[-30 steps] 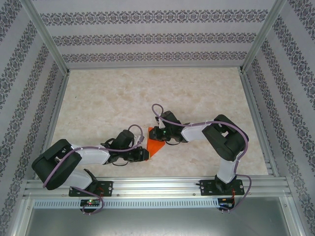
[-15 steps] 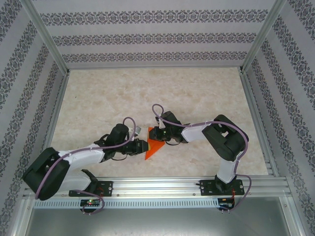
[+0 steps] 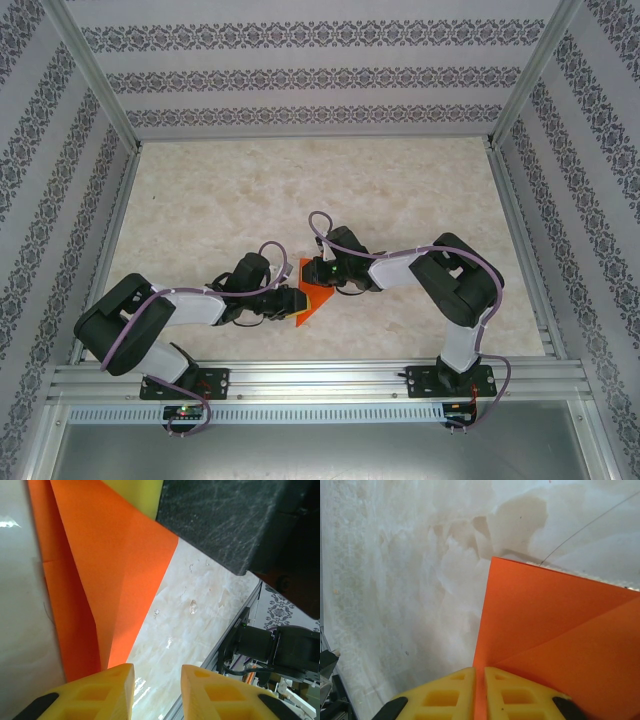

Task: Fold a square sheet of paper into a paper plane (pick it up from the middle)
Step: Fourth fold the wing at the center of the table.

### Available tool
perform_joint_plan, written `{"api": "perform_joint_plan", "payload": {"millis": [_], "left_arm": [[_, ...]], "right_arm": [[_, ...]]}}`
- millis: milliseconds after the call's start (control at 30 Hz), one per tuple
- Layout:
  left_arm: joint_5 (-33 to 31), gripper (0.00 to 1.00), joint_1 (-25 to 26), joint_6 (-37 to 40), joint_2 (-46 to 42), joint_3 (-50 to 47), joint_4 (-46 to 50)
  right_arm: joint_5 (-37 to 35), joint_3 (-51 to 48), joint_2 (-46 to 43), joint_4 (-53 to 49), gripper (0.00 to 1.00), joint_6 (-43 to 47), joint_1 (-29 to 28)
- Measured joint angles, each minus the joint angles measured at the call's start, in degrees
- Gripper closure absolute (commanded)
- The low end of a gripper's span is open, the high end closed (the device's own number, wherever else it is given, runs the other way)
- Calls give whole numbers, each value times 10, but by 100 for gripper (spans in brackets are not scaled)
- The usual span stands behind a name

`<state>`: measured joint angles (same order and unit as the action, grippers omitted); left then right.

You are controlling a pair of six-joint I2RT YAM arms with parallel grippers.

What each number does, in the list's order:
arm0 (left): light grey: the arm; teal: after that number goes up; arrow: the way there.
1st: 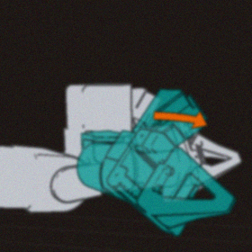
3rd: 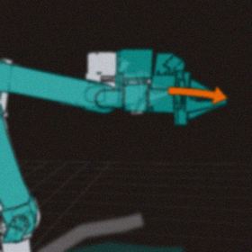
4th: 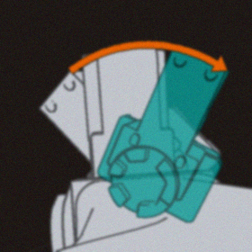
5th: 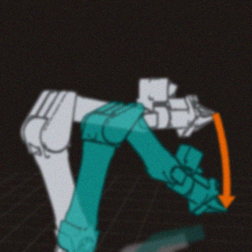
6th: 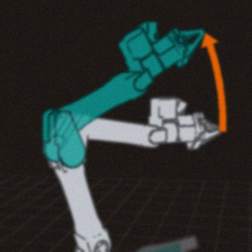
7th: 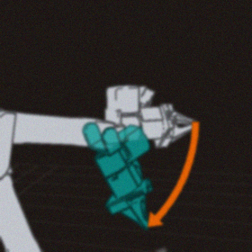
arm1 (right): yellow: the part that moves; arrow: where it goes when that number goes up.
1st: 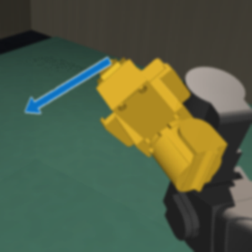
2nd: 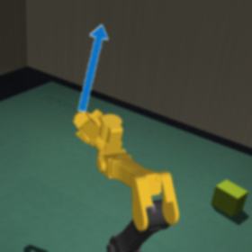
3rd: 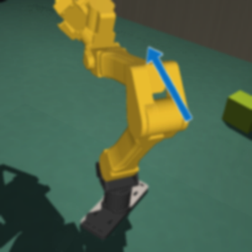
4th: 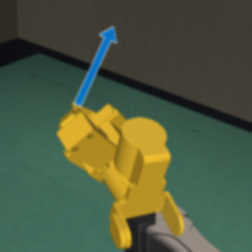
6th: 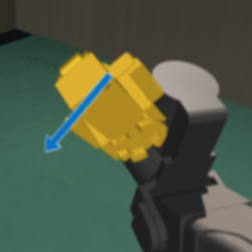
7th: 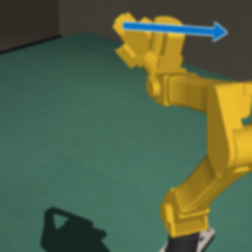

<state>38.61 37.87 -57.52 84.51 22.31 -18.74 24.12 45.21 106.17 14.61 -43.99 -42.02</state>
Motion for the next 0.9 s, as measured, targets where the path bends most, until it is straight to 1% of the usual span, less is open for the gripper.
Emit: {"api": "perform_joint_plan", "payload": {"millis": [167,333,600,700,833,900], "left_arm": [[-11,68,0,7,-5,-1,23],[-25,67,0,19,-33,-8,59],[-23,67,0,28,-44,-19,84],[-22,66,0,28,-83,-22,103],[-31,65,0,28,-169,-16,128],[-33,65,0,29,-180,-2,129]], "right_arm": [[0,0,2,5,86,0,0],[0,0,3,7,86,0,0],[0,0,3,7,86,0,0],[0,0,3,7,86,0,-2],[-2,-1,4,11,86,0,-3],[-2,-1,4,12,86,0,-3]]}}
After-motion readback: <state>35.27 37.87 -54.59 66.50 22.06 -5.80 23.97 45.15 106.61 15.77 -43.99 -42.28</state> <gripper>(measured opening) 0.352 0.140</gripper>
